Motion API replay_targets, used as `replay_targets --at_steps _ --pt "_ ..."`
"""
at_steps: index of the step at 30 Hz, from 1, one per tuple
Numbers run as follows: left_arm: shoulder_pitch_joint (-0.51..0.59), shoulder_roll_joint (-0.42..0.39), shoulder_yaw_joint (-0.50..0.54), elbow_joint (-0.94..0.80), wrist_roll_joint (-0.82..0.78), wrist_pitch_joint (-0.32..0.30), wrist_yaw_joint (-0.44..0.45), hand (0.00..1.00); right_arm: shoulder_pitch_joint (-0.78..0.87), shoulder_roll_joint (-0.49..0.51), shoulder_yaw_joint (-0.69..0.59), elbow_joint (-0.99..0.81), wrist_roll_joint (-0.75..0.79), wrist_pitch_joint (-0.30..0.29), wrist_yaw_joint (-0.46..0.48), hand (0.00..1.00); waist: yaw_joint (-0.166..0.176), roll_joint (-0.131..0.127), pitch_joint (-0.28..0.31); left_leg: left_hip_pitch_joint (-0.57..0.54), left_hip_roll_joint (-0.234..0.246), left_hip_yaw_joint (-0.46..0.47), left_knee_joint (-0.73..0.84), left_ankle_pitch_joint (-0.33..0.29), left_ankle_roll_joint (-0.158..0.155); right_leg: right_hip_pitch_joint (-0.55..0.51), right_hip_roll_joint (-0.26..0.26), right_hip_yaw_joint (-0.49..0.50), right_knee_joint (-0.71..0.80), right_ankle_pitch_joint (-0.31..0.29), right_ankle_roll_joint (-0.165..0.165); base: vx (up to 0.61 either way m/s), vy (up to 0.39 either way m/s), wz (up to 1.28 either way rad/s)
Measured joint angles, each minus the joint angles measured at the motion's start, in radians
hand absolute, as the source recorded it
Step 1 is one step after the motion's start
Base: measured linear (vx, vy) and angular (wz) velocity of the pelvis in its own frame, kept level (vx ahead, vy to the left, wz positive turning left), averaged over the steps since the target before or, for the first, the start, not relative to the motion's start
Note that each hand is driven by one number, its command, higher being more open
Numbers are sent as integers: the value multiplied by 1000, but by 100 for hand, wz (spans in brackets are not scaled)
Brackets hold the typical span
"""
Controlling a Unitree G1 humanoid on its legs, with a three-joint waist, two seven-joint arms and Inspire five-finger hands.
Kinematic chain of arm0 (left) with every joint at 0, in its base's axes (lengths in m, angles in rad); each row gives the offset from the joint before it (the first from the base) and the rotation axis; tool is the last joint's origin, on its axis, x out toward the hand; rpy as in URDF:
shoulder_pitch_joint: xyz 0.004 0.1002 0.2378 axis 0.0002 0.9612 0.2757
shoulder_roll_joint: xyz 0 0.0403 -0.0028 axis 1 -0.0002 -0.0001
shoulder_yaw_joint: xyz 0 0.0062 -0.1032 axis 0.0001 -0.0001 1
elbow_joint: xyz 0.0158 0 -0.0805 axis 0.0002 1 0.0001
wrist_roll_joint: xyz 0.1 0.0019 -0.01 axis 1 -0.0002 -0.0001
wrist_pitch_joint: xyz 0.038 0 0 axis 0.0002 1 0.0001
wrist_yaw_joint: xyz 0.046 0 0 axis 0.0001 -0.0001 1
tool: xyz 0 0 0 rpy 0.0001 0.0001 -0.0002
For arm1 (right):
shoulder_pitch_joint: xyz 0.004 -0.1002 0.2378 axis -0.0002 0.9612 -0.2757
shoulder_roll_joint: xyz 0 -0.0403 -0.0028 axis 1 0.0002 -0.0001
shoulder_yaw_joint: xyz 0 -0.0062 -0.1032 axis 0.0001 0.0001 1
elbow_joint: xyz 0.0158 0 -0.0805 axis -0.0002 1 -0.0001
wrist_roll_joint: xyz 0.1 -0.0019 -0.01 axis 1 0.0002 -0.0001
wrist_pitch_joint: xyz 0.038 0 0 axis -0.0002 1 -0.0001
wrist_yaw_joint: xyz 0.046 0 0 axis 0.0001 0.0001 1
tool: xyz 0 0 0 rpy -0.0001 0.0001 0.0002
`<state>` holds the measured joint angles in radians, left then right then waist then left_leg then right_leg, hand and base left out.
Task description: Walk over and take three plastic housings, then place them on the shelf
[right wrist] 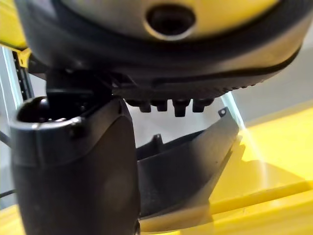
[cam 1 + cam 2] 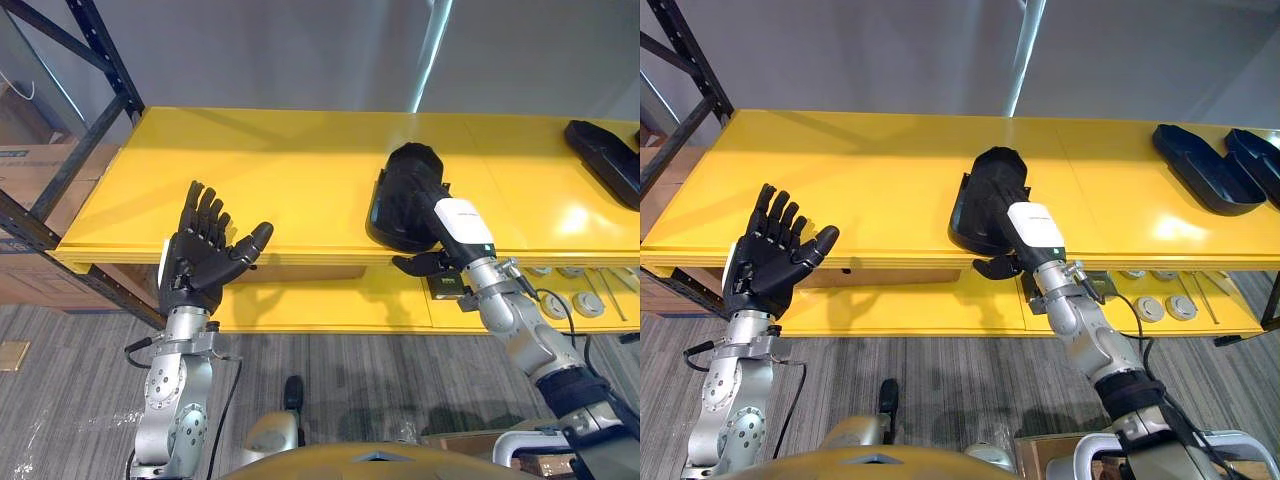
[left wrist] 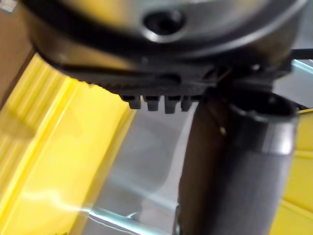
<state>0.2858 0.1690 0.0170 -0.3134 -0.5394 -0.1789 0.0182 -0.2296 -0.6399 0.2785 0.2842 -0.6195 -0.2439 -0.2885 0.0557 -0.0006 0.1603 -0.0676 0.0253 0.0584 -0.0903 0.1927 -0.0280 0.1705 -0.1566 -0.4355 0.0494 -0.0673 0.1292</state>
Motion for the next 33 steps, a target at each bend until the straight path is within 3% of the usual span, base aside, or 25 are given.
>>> replay_targets --at_steps 11,13,14,16,18,21,23,25,29,33 --pt "0 1 -3 11 -2 0 1 100 -38 -42 5 67 6 18 0 100 -5 2 1 -23 -2 0 0 -2 -2 -13 2 -12 -2 4 6 -9 5 7" --pt "0 5 -5 11 -2 0 1 100 -42 -49 5 71 6 22 0 100 -9 -2 3 -27 -7 8 0 -22 -24 -16 -8 -12 -16 6 4 -31 41 6" --pt "0 14 -9 13 -2 0 1 100 -44 -54 5 75 14 23 -1 100 -6 -30 13 -27 -21 34 28 -37 5 -14 -31 -5 -38 21 1 -6 68 -12" --pt "2 23 -9 31 -1 -2 -1 100 -45 -58 6 76 54 23 0 100 2 -7 6 -18 -17 32 44 -25 29 -10 -23 11 -34 31 15 64 33 -18" --pt "-5 27 -8 40 -1 -2 3 100 -51 -75 6 77 120 22 4 100 -15 -14 10 -11 -28 34 -1 -17 17 -21 -28 16 -40 37 19 44 42 3" --pt "2 27 -7 48 -1 3 2 100 -52 -76 -8 77 359 15 119 100 -10 -16 13 2 -37 48 -1 -17 17 -18 -39 30 -32 39 22 24 36 -7" --pt "1 26 9 48 -1 3 -4 100 -68 -65 -96 75 645 11 272 100 -10 -11 11 8 -38 48 -1 -17 17 -12 -41 30 -30 39 23 10 -1 2" --pt "1 26 20 48 0 3 -15 100 -114 -64 -167 73 773 6 348 100 -8 -7 11 9 -34 48 -1 -15 16 -12 -38 30 -27 40 22 9 -7 2" --pt "3 23 24 47 3 4 -37 100 -170 -64 -289 -20 919 -63 455 100 0 -3 8 14 -26 52 -1 -7 10 -11 -31 29 -33 36 10 39 -34 -1" --pt "4 19 35 47 41 5 -51 100 -182 -64 -304 -153 1026 -105 625 100 -3 -4 7 28 -21 72 -1 -2 21 -6 -29 37 -33 34 8 76 -37 -12"
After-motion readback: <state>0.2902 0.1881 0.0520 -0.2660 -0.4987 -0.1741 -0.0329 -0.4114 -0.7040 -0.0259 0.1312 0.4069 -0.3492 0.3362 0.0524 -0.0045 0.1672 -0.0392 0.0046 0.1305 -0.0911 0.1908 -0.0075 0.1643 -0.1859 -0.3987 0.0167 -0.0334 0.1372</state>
